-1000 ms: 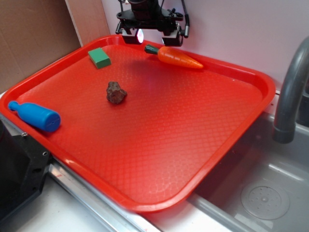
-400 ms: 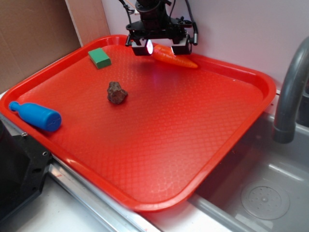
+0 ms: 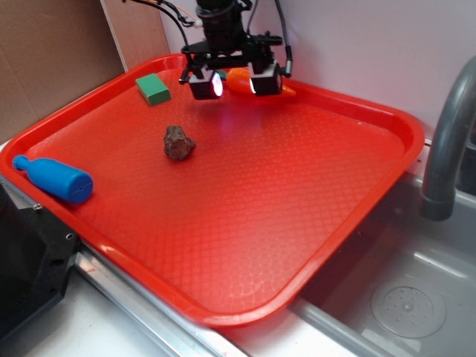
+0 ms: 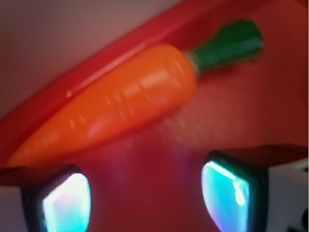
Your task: Grab the carrot.
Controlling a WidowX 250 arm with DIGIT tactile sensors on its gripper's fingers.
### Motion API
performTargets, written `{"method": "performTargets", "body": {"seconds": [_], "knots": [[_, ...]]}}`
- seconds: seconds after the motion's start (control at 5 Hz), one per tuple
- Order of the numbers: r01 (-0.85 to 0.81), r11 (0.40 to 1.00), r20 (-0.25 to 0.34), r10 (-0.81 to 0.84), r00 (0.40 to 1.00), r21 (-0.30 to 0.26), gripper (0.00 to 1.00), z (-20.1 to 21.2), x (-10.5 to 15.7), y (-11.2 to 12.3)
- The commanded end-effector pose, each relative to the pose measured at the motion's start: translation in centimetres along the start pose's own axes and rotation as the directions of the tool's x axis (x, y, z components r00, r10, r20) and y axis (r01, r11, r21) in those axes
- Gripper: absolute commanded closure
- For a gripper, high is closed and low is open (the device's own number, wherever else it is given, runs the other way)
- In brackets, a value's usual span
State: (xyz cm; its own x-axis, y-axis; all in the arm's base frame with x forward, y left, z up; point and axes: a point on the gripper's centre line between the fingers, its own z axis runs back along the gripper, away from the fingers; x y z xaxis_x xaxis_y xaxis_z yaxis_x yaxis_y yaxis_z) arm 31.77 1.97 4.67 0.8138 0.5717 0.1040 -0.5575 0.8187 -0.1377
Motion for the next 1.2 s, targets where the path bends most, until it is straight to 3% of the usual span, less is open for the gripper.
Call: {"method": "performTargets", "body": {"seconds": [0.0, 0.2, 0.4, 1.0], "knots": [[0.004, 0.997, 0.156, 0.008, 0.988, -0.075, 0.00, 6.5, -1.0, 1.3], [0.019, 0.999, 0.248, -0.010, 0.969, -0.032, 0.00, 5.0, 1.3, 1.1], [0.017, 1.000, 0.292, -0.013, 0.956, -0.012, 0.00, 3.7, 3.4, 1.3], [0.030, 0.999, 0.349, -0.037, 0.936, 0.025, 0.00, 0.7, 6.3, -0.4]]}}
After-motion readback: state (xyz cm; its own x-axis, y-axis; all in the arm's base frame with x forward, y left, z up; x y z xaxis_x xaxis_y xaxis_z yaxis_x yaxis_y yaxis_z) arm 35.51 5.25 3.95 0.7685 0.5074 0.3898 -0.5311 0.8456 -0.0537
